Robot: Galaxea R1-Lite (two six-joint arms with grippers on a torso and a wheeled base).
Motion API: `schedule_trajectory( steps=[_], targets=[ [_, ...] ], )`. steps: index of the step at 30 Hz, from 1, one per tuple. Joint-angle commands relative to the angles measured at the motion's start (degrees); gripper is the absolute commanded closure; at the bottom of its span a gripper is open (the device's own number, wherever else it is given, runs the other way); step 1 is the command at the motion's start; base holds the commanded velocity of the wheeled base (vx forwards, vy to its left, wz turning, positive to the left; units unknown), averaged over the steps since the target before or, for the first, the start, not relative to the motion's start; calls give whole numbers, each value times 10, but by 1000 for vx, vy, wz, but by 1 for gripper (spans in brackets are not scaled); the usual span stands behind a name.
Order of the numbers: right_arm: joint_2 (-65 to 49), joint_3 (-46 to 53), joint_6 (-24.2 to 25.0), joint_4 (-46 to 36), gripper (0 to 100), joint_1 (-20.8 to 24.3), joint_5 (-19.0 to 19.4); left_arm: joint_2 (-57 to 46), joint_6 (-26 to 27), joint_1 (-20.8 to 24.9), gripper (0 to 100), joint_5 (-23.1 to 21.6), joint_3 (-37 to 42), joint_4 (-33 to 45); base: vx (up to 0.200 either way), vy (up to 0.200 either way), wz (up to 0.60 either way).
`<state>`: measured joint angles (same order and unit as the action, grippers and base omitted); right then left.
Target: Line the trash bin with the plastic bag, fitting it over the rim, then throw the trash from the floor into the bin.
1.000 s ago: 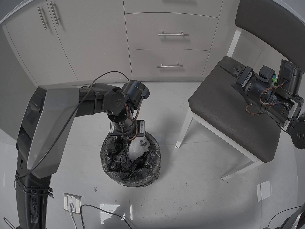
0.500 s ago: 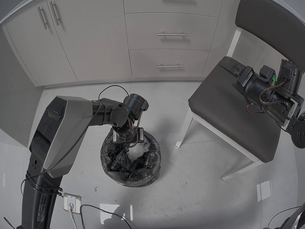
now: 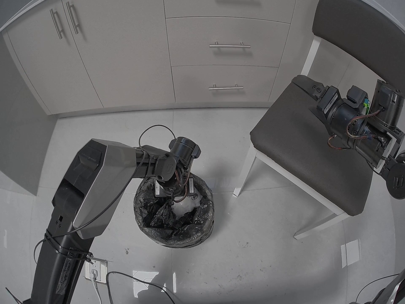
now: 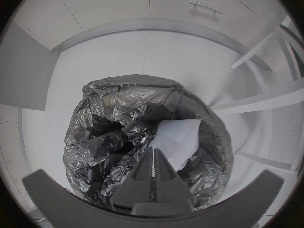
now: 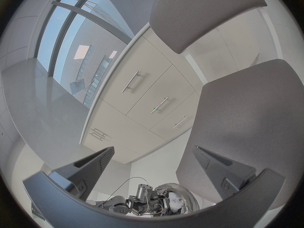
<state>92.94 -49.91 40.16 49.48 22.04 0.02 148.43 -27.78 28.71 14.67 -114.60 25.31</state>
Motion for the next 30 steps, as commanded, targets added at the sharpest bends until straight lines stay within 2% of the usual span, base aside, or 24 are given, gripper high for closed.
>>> schedule_trajectory(
  steps=[1, 23, 30],
  targets=[
    [1, 1, 0, 0, 0, -1, 1, 31, 2, -2, 100, 9, 0, -10, 0, 0, 0],
    [11, 1, 0, 4, 0, -8, 2, 132, -5, -22, 100, 25, 0, -47, 0, 0, 0],
    [12, 0, -1, 4, 0, -8, 2, 101, -10, -30, 100, 29, 0, -40, 0, 0, 0]
  ],
)
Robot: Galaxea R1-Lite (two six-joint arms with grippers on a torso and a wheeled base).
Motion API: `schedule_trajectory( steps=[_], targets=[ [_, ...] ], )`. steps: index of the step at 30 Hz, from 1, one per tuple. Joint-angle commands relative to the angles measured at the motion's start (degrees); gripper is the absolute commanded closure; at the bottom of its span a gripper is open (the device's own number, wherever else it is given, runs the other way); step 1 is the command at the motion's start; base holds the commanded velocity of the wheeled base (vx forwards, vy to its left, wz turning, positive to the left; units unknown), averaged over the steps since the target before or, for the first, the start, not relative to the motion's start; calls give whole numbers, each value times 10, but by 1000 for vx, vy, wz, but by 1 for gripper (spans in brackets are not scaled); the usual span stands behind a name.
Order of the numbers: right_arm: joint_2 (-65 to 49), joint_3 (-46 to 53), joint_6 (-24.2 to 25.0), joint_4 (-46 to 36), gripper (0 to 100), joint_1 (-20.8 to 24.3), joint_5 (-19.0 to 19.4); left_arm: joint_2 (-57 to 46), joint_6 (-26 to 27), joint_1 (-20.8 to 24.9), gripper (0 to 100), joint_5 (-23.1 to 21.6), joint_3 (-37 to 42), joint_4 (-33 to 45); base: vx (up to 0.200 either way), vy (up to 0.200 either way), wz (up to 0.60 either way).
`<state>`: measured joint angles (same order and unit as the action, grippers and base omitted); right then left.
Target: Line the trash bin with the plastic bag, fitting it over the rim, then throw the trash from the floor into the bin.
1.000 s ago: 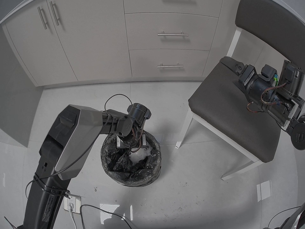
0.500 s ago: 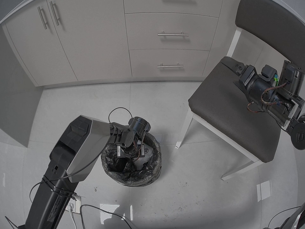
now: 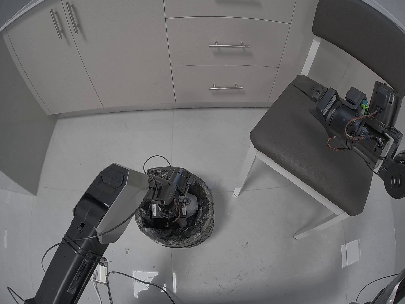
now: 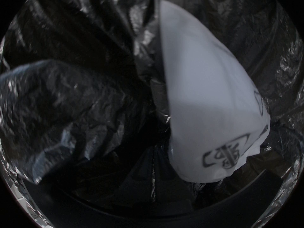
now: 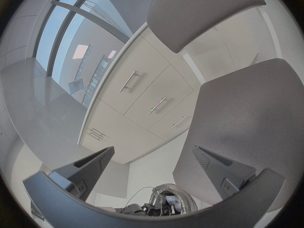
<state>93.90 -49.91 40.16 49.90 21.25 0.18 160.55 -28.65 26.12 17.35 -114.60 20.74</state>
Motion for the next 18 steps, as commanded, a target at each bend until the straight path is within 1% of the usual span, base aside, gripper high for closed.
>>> schedule_trajectory(
  steps=[1, 9, 18],
  targets=[
    [2, 0, 0, 0, 0, 0, 0, -25, -1, -4, 100, 2, 0, 7, 0, 0, 0],
    [1, 0, 0, 0, 0, 0, -1, -104, 0, 18, 100, 2, 0, 40, 0, 0, 0],
    [-2, 0, 0, 0, 0, 0, 0, -127, -2, 30, 100, 2, 0, 48, 0, 0, 0]
  ],
)
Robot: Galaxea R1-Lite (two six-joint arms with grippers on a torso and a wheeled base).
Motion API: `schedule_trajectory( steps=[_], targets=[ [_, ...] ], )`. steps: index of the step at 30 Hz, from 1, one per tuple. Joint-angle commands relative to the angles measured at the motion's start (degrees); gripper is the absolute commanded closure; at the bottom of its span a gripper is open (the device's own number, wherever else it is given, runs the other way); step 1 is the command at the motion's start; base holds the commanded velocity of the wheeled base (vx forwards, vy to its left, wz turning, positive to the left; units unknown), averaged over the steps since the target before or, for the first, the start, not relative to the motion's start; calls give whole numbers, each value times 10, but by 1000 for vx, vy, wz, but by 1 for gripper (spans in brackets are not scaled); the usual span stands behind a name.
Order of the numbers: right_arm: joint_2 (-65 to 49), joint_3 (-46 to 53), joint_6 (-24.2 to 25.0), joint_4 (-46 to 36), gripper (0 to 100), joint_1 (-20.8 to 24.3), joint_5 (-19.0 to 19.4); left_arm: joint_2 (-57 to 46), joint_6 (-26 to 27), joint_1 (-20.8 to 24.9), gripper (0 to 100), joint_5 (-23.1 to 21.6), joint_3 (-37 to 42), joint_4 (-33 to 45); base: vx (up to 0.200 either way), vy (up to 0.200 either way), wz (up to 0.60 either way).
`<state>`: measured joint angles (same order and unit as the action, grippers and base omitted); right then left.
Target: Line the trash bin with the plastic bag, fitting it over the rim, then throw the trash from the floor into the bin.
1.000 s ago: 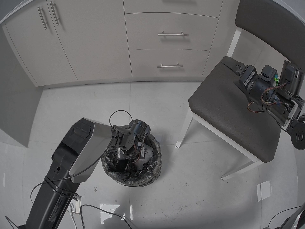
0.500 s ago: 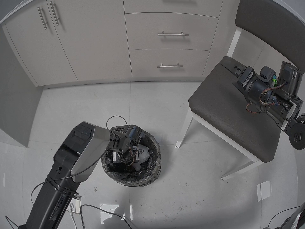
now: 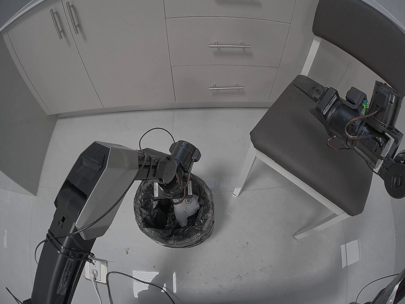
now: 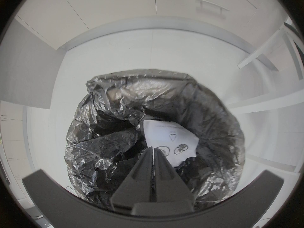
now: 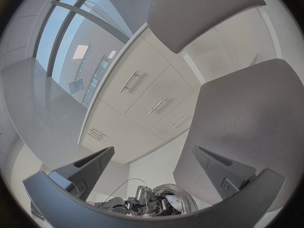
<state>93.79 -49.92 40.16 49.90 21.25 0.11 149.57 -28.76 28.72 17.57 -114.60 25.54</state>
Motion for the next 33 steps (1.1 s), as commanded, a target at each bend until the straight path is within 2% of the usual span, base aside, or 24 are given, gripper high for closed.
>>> schedule_trajectory(
  steps=[1, 7, 17, 25, 33],
  targets=[
    [-1, -1, 0, 0, 0, 0, 1, -18, -2, 5, 100, 0, 0, -1, 0, 0, 0],
    [-2, 0, 2, 1, 0, 0, 0, -12, -15, 10, 100, -1, 0, -13, 0, 0, 0],
    [4, 11, 1, 54, 0, -1, 0, 13, -25, 9, 100, -2, 0, -21, 0, 0, 0],
    [1, 17, 26, 65, 0, -4, 0, 52, -24, 8, 100, -2, 0, -80, 0, 0, 0],
    [2, 17, 26, 67, 0, -7, 0, 75, -24, 0, 100, -3, 0, -87, 0, 0, 0]
  ],
)
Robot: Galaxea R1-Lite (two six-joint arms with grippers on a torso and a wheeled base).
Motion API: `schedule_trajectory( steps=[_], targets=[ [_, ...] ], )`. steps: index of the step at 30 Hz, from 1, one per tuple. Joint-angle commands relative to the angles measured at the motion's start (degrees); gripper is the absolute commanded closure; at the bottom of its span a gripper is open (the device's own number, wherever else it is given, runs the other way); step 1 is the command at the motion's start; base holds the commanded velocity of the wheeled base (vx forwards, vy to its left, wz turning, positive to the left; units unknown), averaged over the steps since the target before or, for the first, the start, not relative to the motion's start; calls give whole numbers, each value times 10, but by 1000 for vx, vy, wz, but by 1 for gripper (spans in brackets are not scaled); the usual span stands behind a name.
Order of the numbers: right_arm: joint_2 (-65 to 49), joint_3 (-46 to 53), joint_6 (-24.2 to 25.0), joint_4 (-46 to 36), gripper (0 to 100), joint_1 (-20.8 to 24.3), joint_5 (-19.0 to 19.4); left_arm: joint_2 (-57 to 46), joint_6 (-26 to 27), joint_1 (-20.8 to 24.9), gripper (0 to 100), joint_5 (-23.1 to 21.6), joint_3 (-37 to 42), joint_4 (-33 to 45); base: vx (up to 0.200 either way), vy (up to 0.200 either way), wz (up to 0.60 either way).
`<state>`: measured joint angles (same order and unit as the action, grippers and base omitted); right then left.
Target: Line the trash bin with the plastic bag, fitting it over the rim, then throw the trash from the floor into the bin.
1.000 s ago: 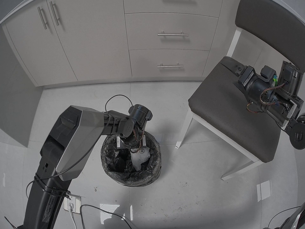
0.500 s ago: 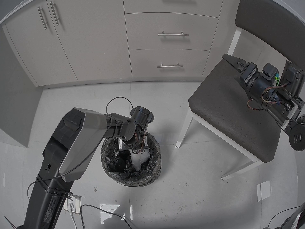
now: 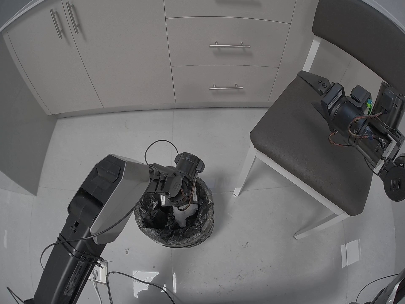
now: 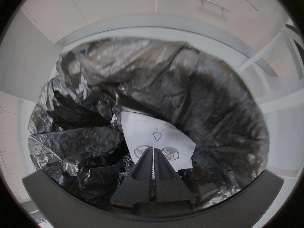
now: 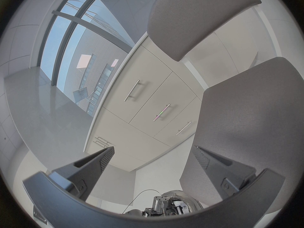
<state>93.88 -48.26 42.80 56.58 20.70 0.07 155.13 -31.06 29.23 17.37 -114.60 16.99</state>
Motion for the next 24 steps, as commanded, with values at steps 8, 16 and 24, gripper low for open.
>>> schedule_trajectory(
  steps=[8, 16, 24],
  targets=[
    [3, -1, 0, 0, 0, -3, 1, 49, 4, -17, 100, -1, 0, -36, 0, 0, 0],
    [4, -1, 0, 0, 0, -4, 1, 70, 0, -30, 100, -1, 0, -39, 0, 0, 0],
    [13, -1, 1, 9, 0, -7, 1, 85, 1, -31, 100, -2, 0, -48, 0, 0, 0]
  ],
)
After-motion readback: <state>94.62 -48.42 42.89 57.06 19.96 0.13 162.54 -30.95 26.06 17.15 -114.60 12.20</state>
